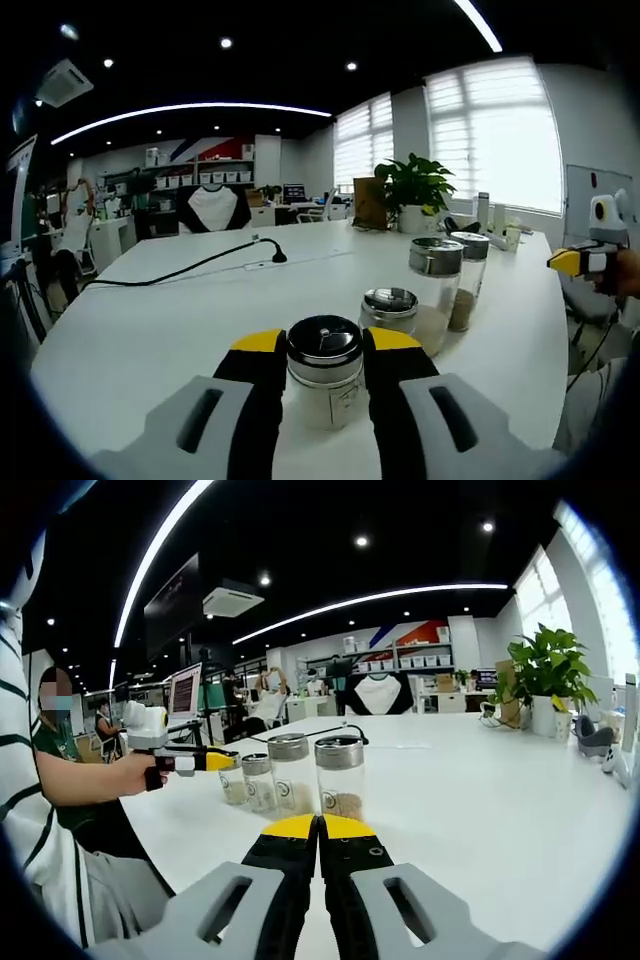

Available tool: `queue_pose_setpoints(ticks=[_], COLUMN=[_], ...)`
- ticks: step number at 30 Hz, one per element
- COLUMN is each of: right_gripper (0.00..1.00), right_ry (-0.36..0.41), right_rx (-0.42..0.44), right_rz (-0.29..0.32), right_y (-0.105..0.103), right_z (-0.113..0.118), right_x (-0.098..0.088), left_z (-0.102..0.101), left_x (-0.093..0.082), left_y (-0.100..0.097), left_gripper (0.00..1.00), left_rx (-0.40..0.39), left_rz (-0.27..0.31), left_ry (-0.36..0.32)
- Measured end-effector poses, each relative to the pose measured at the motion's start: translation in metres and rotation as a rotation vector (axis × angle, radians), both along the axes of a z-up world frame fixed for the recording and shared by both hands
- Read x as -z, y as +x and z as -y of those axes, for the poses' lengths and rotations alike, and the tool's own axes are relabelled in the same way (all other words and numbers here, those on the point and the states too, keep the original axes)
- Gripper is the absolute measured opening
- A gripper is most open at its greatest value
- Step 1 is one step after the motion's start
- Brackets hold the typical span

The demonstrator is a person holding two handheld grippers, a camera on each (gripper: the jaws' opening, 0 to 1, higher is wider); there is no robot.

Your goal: Rotate the seasoning bottle until the label or dispensing opening points toward the visible target arrow and the bottle remains upright within the marked orientation range

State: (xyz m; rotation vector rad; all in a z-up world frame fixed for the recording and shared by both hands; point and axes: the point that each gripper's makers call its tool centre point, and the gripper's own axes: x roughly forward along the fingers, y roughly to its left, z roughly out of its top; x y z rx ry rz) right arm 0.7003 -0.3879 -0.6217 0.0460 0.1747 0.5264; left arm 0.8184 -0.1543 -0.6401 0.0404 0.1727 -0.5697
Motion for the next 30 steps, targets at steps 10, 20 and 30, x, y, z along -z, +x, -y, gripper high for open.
queue_pose_setpoints(ticks=[10, 20, 30], right_gripper=[0.00, 0.00, 0.00], right_ry=[0.003, 0.014, 0.016], right_rx=[0.009, -0.018, -0.061], right_rz=[0.001, 0.017, 0.037], right_y=[-0.001, -0.002, 0.001], right_z=[0.002, -0.003, -0.009], right_x=[0.000, -0.005, -0.011], left_z=[-0.005, -0.011, -0.025], left_x=[0.000, -0.022, -0.030], left_y=[0.005, 0.003, -0.018], left_gripper=[0.32, 0.44, 0.46], left_rx=[-0.036, -0.017, 0.047], left_rz=[0.004, 0.057, 0.058], left_ry=[-0.016, -0.008, -0.031])
